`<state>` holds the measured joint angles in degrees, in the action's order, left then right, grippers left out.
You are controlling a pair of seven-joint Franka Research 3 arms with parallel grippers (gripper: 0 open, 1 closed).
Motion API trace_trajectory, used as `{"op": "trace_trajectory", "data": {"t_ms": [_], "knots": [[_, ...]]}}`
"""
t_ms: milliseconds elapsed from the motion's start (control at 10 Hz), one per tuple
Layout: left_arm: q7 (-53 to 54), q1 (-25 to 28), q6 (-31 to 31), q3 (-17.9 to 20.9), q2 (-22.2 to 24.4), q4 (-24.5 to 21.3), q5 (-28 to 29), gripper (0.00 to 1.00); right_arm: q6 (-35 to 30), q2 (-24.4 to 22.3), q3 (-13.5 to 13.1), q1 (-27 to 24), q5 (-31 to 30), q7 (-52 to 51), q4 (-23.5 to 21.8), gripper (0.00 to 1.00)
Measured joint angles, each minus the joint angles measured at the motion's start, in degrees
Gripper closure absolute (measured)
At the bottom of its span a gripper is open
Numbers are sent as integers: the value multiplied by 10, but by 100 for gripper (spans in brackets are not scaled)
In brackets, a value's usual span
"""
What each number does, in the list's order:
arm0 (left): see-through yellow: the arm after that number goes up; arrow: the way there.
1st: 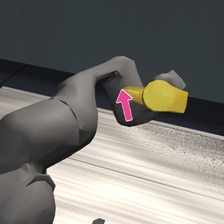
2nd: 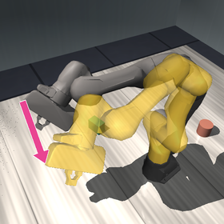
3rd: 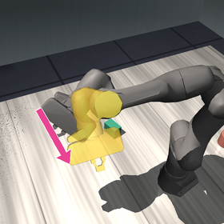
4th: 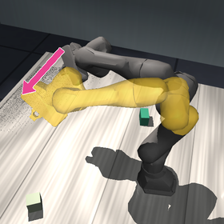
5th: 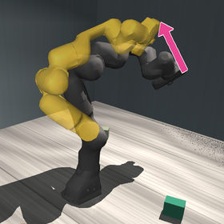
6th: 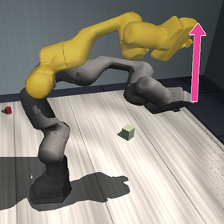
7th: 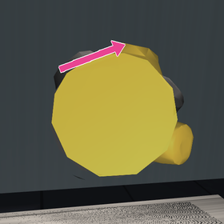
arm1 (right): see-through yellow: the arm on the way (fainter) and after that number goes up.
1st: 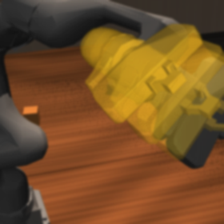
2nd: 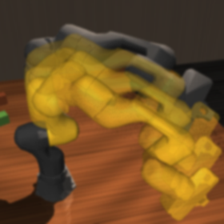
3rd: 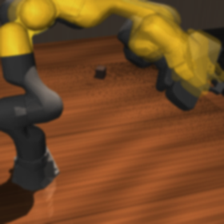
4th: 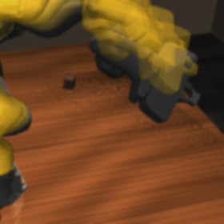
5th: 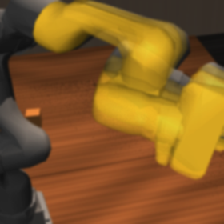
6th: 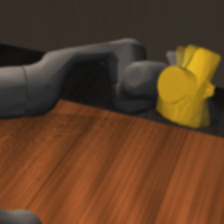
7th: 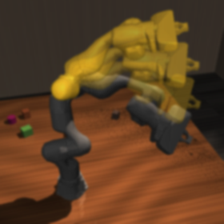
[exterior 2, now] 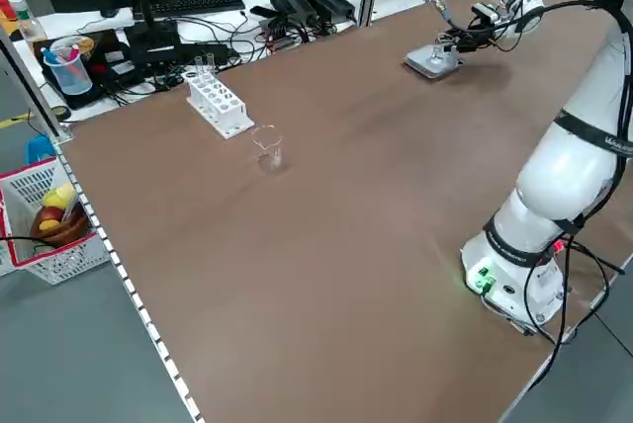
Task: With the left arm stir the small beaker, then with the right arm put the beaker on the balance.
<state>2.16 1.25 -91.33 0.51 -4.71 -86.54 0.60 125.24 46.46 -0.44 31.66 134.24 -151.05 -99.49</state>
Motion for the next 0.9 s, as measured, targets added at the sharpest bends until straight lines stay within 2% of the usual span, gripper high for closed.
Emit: {"op": "trace_trajectory", "data": {"t_ms": [300,500,600,800,900], "knots": [[0,0,0,0,0,0,0,0,0,5,0,0,2,0,4,41],[0,1,-2,0,0,0,0,0,0,5,0,0,3,9,6,37],[0,1,-2,0,-1,0,0,0,0,5,-1,0,3,11,7,29],[0,2,-3,0,-3,0,0,0,0,5,-3,0,4,12,7,1],[0,2,-3,0,-4,0,0,0,0,5,-3,0,4,13,7,0]]}}
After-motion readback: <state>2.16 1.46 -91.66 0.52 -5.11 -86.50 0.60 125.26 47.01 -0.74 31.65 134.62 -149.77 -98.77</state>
